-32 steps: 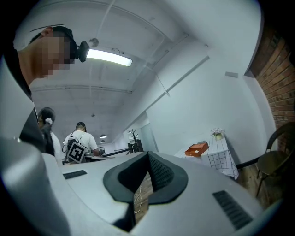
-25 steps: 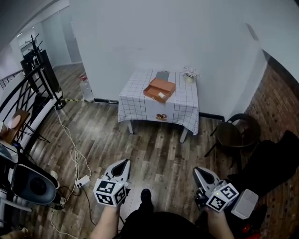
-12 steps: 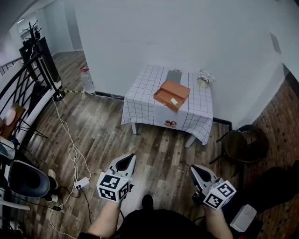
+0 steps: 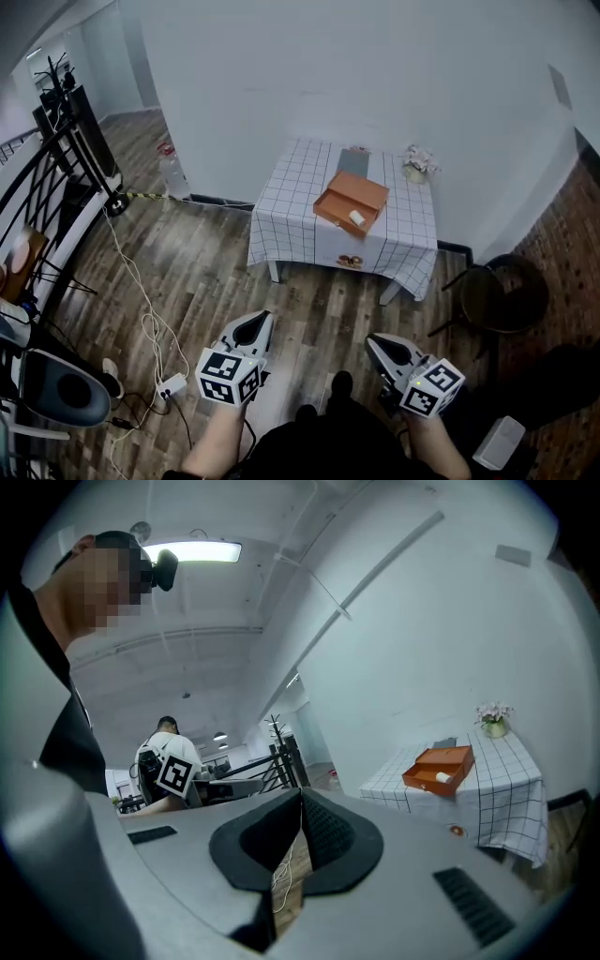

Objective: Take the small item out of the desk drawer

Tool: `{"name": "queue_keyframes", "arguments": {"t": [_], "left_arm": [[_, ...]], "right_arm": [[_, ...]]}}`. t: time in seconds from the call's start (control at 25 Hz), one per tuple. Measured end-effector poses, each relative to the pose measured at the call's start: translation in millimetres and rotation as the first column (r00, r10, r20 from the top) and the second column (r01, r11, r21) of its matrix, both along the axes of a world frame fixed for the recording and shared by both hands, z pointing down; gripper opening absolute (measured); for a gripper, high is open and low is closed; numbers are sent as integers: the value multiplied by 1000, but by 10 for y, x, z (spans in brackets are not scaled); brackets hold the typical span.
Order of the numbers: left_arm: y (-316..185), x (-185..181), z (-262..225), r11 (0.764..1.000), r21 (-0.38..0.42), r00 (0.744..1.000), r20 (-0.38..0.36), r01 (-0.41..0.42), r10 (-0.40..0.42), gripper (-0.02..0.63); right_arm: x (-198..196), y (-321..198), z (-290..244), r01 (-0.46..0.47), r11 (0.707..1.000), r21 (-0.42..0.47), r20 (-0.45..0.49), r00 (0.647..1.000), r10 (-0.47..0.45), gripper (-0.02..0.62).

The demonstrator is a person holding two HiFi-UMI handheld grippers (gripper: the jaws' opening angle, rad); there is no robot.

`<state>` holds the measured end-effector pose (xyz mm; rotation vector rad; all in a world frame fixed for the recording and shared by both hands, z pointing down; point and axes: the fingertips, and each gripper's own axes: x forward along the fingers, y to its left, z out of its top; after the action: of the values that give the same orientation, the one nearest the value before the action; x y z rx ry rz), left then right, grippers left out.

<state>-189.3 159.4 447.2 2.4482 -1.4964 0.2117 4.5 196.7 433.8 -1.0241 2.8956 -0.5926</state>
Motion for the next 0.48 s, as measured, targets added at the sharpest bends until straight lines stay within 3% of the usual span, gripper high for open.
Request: {"name": "queue_keyframes", "arguments": {"t": [0.24, 0.48], "left_arm": [[-440, 62, 147, 999, -37, 1000, 16, 1, -1, 5], [-1202, 230, 275, 998, -62, 999, 29, 20, -19, 5]], "right_arm": [[94, -551, 167, 1, 999, -38, 53, 999, 1, 5], [206, -1371, 293, 34, 999, -41, 77, 997, -31, 5]]}}
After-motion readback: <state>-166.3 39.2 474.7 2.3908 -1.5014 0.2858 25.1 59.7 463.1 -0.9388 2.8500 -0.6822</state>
